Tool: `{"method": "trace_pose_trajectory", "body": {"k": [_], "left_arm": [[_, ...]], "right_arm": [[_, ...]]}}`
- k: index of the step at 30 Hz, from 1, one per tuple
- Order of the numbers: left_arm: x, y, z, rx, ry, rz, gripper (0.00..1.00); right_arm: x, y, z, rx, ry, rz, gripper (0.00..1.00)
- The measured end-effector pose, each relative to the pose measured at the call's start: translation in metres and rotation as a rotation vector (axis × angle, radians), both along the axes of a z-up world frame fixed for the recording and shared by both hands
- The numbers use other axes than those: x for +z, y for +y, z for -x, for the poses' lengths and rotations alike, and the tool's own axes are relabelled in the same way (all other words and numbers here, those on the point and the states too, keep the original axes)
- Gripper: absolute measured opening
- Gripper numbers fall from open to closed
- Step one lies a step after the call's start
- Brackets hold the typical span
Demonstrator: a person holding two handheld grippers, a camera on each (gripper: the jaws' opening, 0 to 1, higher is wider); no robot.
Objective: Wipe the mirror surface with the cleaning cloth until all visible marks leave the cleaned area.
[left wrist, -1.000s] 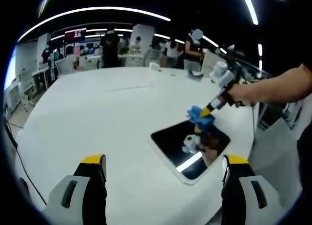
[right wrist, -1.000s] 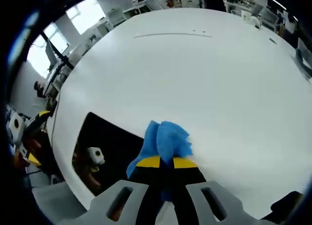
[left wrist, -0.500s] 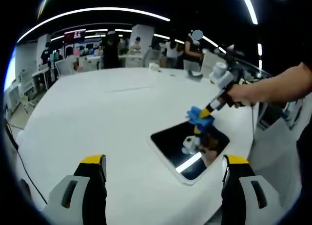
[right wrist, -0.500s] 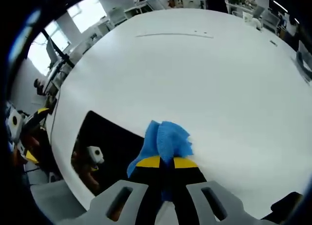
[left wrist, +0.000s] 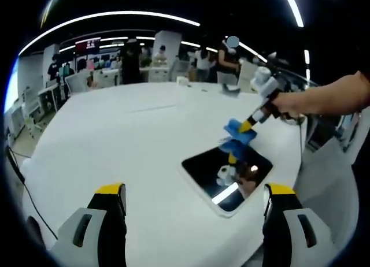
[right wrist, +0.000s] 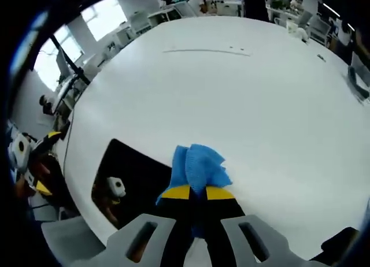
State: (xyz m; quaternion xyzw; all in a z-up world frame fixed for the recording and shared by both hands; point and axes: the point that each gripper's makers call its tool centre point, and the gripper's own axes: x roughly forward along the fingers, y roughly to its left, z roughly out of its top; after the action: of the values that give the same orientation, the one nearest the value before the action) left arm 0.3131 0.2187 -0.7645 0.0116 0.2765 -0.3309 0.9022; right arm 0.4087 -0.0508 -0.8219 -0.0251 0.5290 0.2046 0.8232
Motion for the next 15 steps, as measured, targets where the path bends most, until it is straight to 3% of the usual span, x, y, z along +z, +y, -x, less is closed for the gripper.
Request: {"method": "trace_pose_trajectory", "body": {"k": [4, 15], "left_arm": [[0.0000, -0.0007, 0.0021, -0.004, -0.002, -0.001, 1.00], [0.0033, 0.0003, 0.0026, -0.004, -0.012, -0.003, 1.00]], "right_arm": [[0.0041, -0.0008, 0.0009, -0.017, 0.013, -0.035, 0.02], [0.0083, -0.0043, 0.0026, -0.003, 0.010, -0.014, 0.02]]}}
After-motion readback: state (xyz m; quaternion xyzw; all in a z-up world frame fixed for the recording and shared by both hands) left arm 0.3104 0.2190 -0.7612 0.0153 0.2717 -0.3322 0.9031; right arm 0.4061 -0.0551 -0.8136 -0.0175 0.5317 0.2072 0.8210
